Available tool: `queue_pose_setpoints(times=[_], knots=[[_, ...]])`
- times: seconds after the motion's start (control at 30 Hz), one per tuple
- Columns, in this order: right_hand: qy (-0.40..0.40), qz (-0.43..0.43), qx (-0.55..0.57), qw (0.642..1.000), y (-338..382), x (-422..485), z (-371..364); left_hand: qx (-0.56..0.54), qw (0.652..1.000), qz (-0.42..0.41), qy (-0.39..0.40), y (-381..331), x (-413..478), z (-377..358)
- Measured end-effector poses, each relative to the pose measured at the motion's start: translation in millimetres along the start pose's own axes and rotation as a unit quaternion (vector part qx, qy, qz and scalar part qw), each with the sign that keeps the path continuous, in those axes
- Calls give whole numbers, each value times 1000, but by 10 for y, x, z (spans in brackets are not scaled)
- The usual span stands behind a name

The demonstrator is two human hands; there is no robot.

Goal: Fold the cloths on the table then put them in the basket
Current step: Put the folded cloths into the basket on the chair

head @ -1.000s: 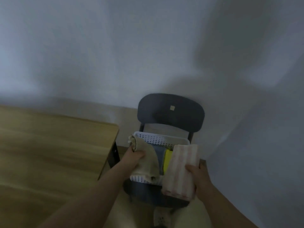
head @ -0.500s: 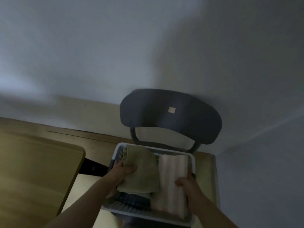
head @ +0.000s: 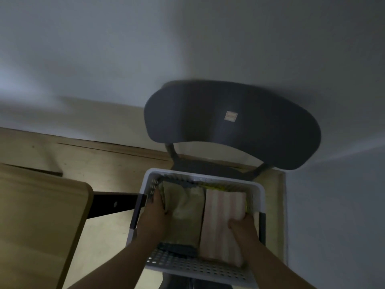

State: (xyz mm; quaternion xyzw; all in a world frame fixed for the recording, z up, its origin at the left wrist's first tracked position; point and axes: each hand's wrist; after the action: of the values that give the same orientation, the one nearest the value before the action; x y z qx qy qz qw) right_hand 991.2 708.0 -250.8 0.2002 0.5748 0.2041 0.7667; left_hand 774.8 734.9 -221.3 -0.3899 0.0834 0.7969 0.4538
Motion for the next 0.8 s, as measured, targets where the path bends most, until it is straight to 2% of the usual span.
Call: queue_pose_setpoints(times=[0.07, 0.13, 0.17, 0.23, 0.27, 0.33, 0.4, 0.53, 0.67, 0.8], knots=[[-19, 22, -42, 999, 11, -43, -55, 81, 990, -65, -94, -5, -56, -12], [-38, 73, -163, 983, 23, -129, -114, 204, 950, -182, -151, -60, -125, -66], [-48, 114, -278, 953, 46, -187, -141, 253, 934, -208, -141, -109, -160, -112], [-40, 222, -468, 854, 41, -244, -182, 307, 914, -247, -100, -157, -185, -243], [-21, 251, -501, 828, 39, -245, -196, 287, 927, -230, -70, -165, -174, -298], [30, 252, -541, 802, 29, -233, -197, 283, 946, -157, -15, -81, -107, -442], [75, 228, -561, 792, -6, -193, -160, 332, 931, -153, 19, 17, -42, -504], [144, 242, -576, 767, -82, -165, -65, 440, 866, -232, 60, 91, 62, -405], [158, 248, -594, 749, -64, -142, -42, 432, 873, -218, 68, 63, 98, -412], [145, 238, -578, 767, -68, -189, -72, 413, 884, -202, 84, 27, 48, -447]])
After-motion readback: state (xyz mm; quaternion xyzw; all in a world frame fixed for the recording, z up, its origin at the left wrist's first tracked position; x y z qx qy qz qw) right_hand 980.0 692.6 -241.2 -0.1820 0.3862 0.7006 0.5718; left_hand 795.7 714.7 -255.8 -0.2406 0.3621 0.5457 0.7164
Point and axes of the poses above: each hand's wrist, its own x-axis towards the middle knuckle, its own z-axis out of the back of the hand, y = z × x, and after that the axes turned 11 degrees about z, right-handed
